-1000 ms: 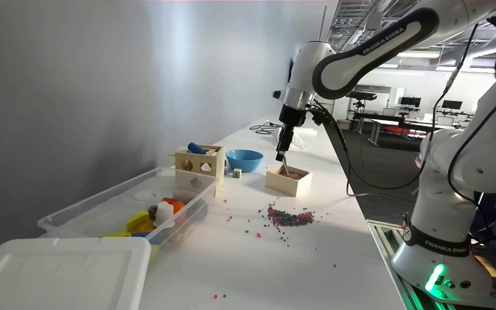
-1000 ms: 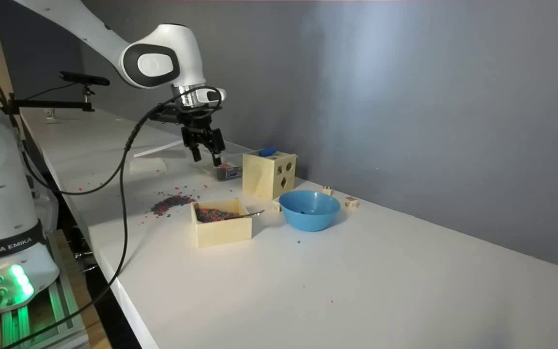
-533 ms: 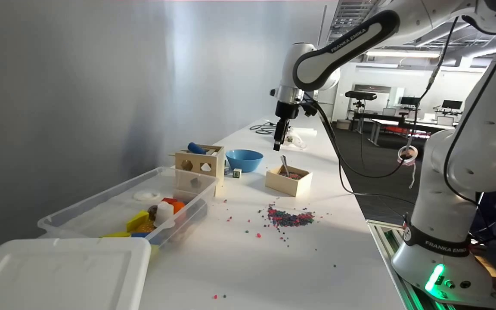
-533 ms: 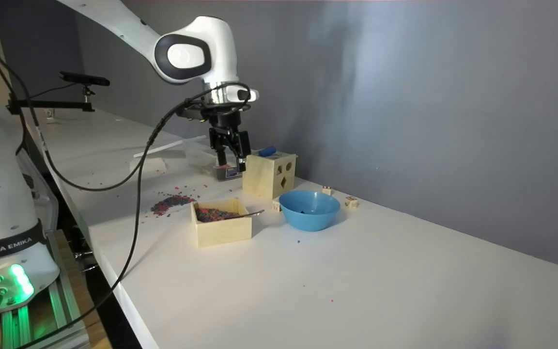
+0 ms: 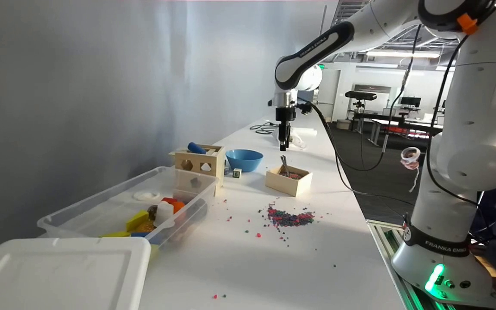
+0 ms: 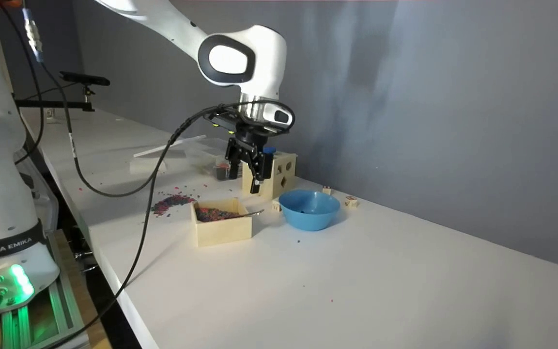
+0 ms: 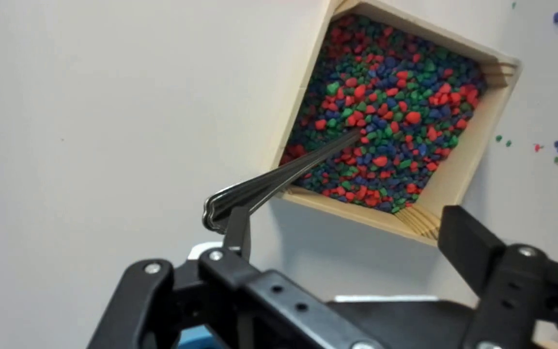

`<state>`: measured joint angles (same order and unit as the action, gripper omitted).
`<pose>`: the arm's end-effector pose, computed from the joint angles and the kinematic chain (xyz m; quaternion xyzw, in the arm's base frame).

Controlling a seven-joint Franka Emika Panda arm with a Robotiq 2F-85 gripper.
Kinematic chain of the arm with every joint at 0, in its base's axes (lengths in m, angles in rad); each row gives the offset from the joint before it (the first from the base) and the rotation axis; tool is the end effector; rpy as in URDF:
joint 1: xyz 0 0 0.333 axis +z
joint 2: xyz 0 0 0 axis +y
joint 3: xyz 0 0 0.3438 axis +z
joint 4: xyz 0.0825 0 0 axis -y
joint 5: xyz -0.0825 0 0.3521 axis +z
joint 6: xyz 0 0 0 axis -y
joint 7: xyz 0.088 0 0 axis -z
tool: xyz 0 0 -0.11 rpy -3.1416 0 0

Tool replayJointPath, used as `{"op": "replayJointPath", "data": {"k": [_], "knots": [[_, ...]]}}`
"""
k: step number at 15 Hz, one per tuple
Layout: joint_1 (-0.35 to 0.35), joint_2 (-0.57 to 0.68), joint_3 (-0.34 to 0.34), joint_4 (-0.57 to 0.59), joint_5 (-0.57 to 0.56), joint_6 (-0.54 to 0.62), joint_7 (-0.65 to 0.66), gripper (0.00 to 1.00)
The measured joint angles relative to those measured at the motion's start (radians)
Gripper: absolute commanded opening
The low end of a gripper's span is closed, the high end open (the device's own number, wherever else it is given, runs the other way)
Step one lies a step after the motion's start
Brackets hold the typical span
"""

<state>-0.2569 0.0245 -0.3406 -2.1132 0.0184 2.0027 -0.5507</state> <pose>0.4182 -0.2821 0.4350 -0.9974 0.0280 0.0539 0.0396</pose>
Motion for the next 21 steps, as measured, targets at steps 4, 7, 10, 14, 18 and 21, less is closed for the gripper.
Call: {"op": "replayJointPath", "data": {"k": [4, 7, 10, 14, 18, 21], "knots": [[-0.012, 0.019, 0.009, 0.014, 0.007, -0.005, -0.009, 1.00], [-0.016, 0.022, 0.014, 0.015, 0.009, -0.005, -0.009, 1.00], [-0.048, 0.049, 0.005, 0.039, 0.013, -0.007, -0.019, 1.00], [-0.116, 0.121, -0.005, 0.102, 0.088, -0.013, -0.078, 1.00], [-0.149, 0.199, 0.007, 0.137, 0.192, -0.086, -0.121, 1.00], [-0.163, 0.247, 0.021, 0.169, 0.238, -0.133, -0.139, 0.98]]}}
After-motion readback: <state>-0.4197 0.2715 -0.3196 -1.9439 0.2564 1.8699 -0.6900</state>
